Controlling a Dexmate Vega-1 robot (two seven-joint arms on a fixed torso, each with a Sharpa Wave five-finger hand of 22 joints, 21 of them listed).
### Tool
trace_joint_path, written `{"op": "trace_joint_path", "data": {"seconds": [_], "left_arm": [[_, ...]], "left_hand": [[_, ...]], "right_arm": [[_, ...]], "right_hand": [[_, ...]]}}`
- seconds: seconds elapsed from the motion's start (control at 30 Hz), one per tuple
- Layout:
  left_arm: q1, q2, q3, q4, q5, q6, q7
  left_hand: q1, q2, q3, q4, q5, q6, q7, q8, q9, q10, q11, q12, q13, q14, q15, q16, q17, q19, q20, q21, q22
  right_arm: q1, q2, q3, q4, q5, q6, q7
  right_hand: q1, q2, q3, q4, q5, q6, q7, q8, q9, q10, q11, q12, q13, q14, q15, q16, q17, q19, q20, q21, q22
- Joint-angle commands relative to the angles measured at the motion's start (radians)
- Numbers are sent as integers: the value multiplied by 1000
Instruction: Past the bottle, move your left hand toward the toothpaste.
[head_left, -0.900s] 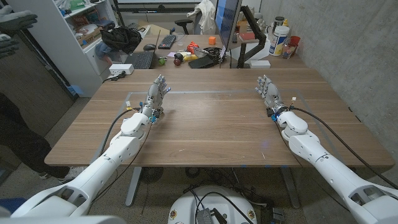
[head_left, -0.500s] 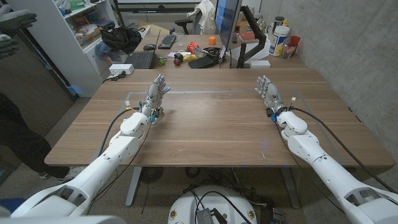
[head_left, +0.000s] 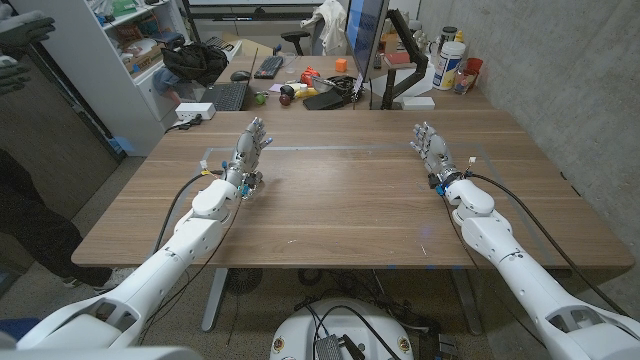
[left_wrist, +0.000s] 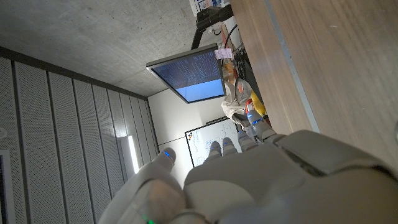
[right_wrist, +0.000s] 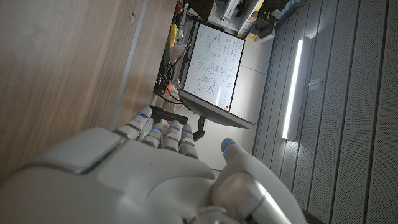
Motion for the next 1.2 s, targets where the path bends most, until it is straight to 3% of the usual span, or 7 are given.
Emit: {"op": "trace_joint_path", "data": {"seconds": [0.03,0.23,1.2], "left_arm": [[20,27,-1,-37,52,-19,36],[30,41,-6,-58,65,-24,46],[85,134,-34,-154,201,-56,129]], "left_hand": [[3,98,7,-4,4,-44,-14,7,4,0,8,6,2,-39,-27,2,3,-22,-57,6,3],[6,99,9,-6,4,-26,-28,12,4,4,10,7,2,-36,-25,3,3,-20,-55,6,2],[16,100,19,-9,3,3,-33,14,5,20,19,9,2,-26,-18,2,2,-12,-47,4,1]], "right_arm": [[-9,35,44,-1,-46,-17,31],[-13,45,56,-3,-58,-20,40],[-25,68,84,-23,-91,-30,59]], "right_hand": [[1,93,8,-4,2,10,-1,9,2,12,-4,9,3,-6,-24,8,3,-2,-120,4,5],[1,91,7,-4,1,10,-1,9,2,13,-4,10,3,-6,-23,9,3,-2,-118,3,5],[0,88,5,-6,-1,16,1,11,3,17,1,12,3,-5,-20,9,3,-1,-115,1,5]]}}
